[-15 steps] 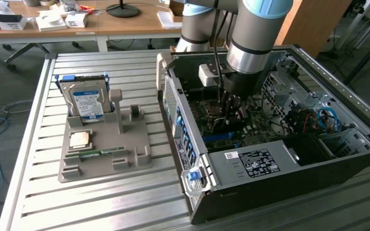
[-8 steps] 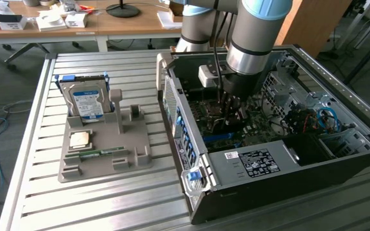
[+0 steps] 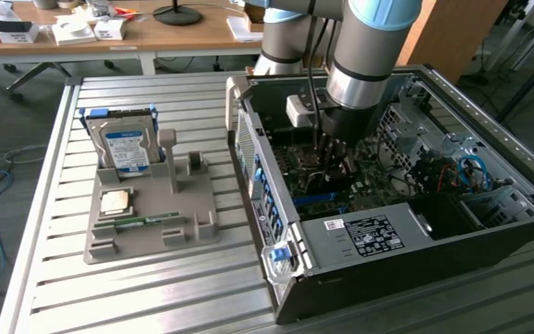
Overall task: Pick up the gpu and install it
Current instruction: 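Insert the gpu into the slot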
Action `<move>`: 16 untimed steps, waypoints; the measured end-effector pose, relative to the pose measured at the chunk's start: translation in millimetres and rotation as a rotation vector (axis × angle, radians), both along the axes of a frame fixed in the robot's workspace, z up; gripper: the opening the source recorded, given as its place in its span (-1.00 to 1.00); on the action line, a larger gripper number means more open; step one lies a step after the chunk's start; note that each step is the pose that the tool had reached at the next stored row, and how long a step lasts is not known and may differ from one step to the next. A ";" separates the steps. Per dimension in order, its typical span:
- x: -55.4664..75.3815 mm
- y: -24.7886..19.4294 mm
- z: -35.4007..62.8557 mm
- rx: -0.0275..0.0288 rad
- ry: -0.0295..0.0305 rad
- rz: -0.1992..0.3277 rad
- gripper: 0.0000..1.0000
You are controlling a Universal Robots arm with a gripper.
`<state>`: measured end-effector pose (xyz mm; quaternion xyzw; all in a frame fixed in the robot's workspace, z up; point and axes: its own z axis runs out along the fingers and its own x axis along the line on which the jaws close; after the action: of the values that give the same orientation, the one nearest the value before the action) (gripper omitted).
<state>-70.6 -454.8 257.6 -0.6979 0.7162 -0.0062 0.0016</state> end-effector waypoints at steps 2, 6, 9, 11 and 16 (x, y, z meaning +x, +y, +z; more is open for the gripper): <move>-0.3 0.0 -0.1 0.0001 -0.0002 0.000 -0.47; -0.4 -0.1 -0.3 -0.0001 -0.0012 0.000 -0.47; -0.5 0.0 -0.8 0.0001 -0.0025 0.000 -0.47; -0.5 0.0 -1.1 0.0000 -0.0033 0.000 -0.47; -0.8 0.0 -1.4 0.0001 -0.0043 0.000 -0.47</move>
<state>-71.3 -454.8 256.3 -0.6979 0.7161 -0.0077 0.0031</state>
